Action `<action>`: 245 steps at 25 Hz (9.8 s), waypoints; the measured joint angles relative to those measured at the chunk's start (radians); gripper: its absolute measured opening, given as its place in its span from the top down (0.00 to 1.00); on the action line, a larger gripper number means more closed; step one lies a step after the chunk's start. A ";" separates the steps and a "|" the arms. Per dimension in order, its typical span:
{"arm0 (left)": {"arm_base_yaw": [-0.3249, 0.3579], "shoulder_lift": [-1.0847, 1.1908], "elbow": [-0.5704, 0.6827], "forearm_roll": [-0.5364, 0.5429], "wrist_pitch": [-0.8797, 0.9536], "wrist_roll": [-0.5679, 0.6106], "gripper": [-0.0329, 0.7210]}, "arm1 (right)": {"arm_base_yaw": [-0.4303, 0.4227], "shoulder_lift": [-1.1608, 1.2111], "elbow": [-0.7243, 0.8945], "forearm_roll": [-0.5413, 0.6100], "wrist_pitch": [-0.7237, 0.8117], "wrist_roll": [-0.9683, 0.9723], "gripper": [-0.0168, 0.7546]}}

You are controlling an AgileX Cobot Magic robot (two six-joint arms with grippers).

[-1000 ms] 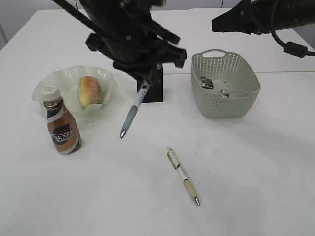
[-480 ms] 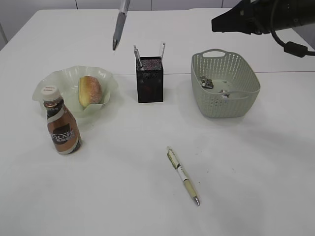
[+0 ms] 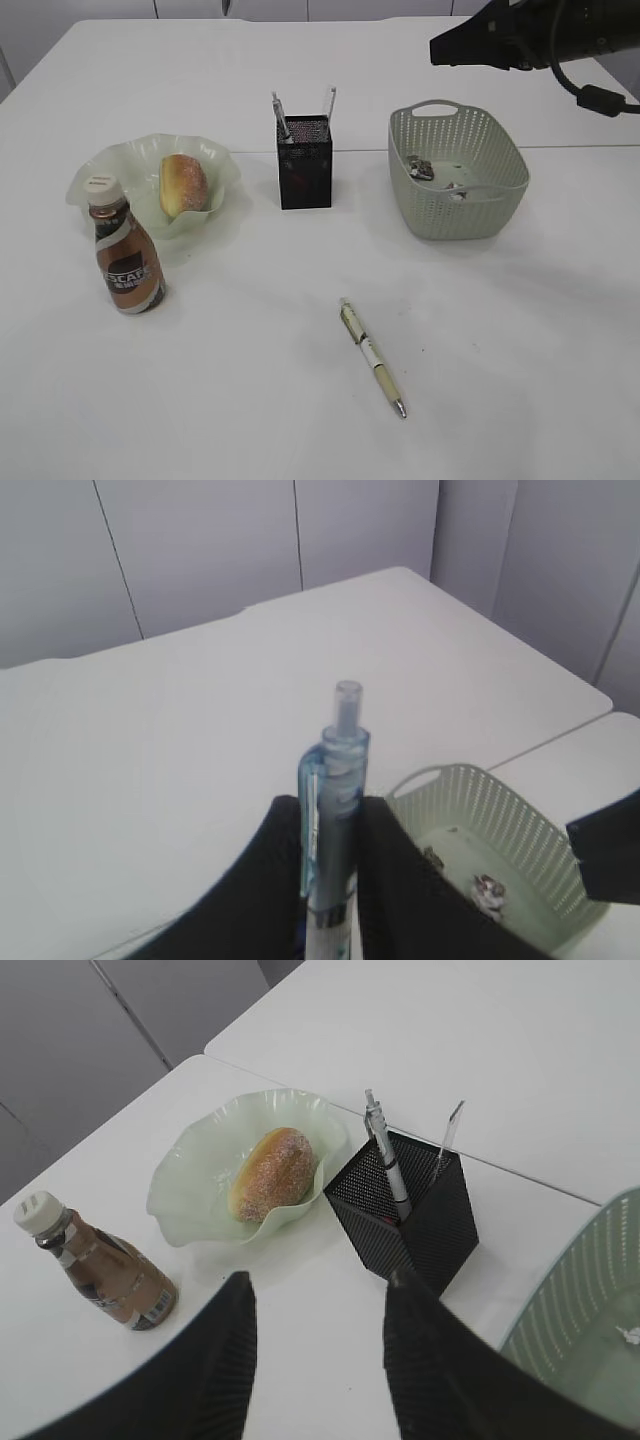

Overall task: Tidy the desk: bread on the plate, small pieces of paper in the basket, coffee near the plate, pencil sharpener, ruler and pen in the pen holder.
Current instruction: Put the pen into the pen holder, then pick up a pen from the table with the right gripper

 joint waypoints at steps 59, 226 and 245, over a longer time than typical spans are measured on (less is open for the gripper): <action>0.169 0.605 0.002 -0.139 -0.813 0.000 0.83 | 0.000 0.000 0.000 0.000 0.152 -0.027 0.57; 0.070 0.361 0.002 -0.133 -0.171 0.000 0.49 | 0.374 -0.240 0.665 0.498 1.212 -1.090 0.22; 0.070 0.185 0.002 -0.221 0.135 0.000 0.49 | 0.529 -0.242 0.540 1.220 1.599 -1.436 0.22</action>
